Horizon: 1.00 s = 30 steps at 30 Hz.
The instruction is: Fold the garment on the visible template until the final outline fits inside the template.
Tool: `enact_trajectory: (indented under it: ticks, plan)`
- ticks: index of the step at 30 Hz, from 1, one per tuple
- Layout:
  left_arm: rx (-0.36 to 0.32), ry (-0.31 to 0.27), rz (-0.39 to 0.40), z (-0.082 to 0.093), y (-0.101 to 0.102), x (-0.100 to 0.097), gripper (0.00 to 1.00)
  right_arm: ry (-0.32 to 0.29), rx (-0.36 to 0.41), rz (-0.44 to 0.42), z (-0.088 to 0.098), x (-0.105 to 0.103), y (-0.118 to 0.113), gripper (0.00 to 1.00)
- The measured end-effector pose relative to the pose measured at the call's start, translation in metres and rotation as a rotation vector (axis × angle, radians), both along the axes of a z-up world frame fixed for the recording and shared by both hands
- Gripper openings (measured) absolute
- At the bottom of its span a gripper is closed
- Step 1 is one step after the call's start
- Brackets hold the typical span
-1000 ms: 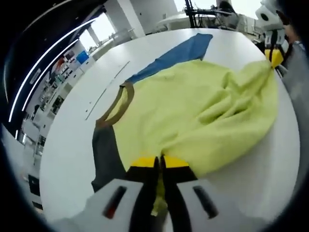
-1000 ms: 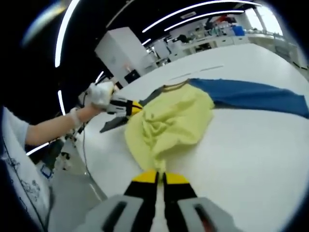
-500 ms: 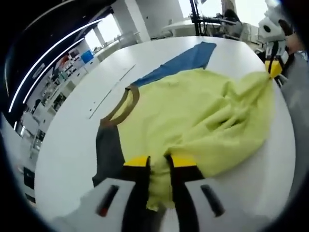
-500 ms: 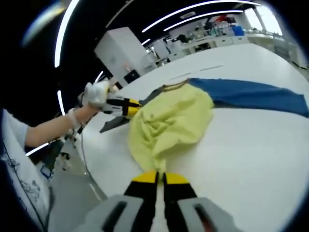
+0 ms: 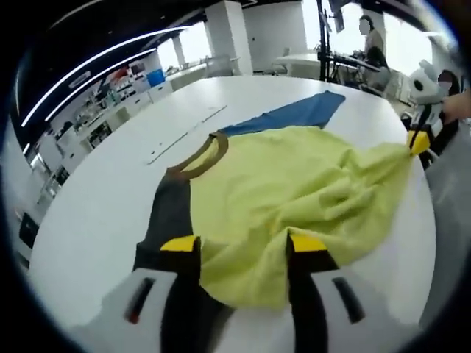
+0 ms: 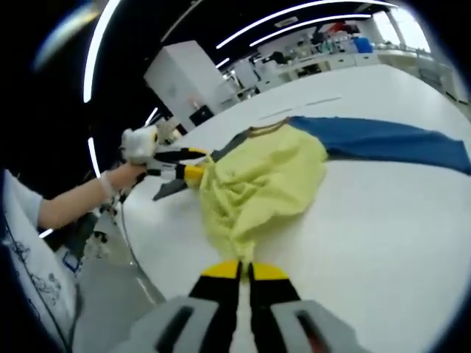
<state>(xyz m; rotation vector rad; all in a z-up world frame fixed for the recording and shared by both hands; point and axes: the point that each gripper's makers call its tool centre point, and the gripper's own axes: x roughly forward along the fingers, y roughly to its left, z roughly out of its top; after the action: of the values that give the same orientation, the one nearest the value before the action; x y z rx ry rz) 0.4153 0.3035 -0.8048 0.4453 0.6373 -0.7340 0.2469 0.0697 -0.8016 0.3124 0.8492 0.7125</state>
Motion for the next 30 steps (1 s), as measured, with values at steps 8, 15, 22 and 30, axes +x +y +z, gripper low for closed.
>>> enact_trajectory:
  ticks: [8, 15, 22, 30]
  plan:
    - [0.029, -0.008, -0.006, 0.0, 0.003, -0.002, 0.42, 0.002, 0.001, 0.0, -0.002, 0.0, 0.0, 0.0]
    - [0.029, -0.025, 0.015, 0.007, 0.012, 0.003, 0.43, 0.001, 0.001, -0.005, -0.002, 0.001, -0.002, 0.0]
    - [0.001, 0.002, 0.034, 0.01, 0.018, -0.004, 0.37, 0.005, 0.0, -0.003, -0.002, 0.0, 0.0, 0.0]
    - [-0.015, 0.022, 0.059, 0.006, 0.026, -0.021, 0.39, 0.007, 0.001, 0.003, -0.005, 0.0, 0.0, 0.0]
